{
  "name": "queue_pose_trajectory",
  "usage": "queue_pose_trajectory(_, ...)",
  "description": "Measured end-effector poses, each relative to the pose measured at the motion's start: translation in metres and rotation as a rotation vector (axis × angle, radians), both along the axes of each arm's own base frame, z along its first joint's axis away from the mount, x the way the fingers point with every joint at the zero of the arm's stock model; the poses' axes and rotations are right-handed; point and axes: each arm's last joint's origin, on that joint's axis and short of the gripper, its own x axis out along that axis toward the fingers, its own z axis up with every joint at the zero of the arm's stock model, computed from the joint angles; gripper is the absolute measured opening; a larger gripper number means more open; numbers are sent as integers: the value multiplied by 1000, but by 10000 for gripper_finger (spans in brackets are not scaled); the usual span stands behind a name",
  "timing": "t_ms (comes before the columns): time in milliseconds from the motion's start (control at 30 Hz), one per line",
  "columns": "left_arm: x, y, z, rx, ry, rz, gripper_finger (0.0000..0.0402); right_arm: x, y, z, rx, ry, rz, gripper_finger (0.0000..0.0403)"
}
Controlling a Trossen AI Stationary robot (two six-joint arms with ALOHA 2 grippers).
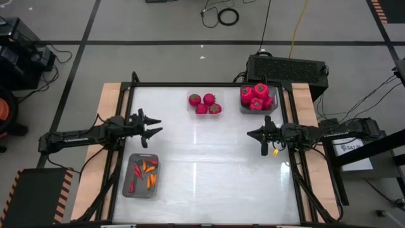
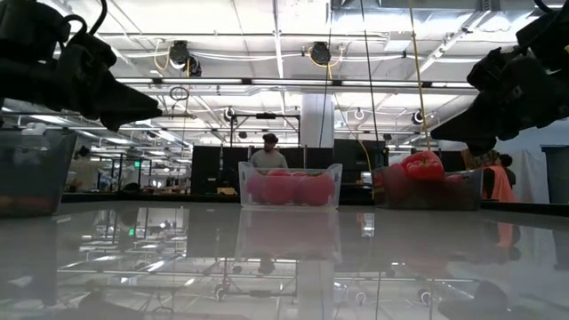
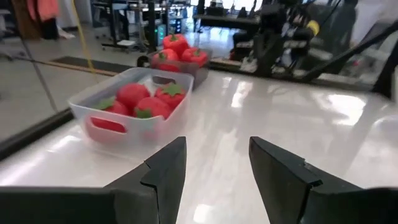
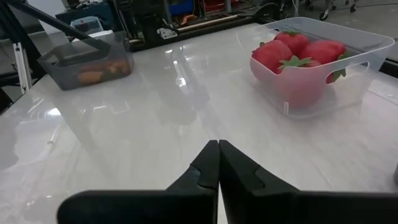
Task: Sort produce into baskets
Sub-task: Return to Home Position
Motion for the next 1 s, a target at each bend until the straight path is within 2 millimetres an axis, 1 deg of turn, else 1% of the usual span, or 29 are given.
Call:
queue_pose_trajectory(133, 0, 0, -2, 64, 33, 6, 183, 0, 0, 0, 0, 0, 0, 0)
queue_pose_trajectory(400, -1, 0, -4, 59, 59, 4, 183, 0, 0, 0, 0, -1, 0, 0)
queue_pose_trajectory(1000, -1, 0, -4, 59, 55, 5, 183, 0, 0, 0, 0, -1, 0, 0)
